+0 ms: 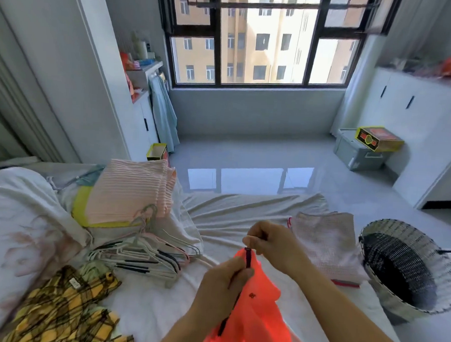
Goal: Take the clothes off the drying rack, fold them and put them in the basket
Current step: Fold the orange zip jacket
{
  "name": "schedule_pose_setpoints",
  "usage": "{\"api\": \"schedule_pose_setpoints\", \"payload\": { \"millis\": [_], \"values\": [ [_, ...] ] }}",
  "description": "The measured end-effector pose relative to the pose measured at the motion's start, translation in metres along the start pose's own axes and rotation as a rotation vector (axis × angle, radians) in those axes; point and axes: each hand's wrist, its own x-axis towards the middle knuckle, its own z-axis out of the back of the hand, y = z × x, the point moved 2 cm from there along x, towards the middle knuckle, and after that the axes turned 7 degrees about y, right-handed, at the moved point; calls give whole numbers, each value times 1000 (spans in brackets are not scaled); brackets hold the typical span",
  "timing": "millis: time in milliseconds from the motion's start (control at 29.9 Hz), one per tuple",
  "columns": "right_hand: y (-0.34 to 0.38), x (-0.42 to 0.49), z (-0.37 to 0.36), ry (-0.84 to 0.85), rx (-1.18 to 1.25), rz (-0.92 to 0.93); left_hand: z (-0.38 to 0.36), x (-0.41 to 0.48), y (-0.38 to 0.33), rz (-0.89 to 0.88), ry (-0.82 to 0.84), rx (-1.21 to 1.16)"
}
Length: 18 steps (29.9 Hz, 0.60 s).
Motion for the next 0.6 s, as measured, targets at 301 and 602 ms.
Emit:
{"api": "schedule_pose_setpoints", "payload": {
  "millis": [301, 602],
  "values": [
    [86, -16, 39, 134, 175, 189, 19, 19, -16, 251, 77, -108],
    [98, -25, 53, -2, 502, 269, 65, 67, -87, 33, -58, -167]
  ]
}}
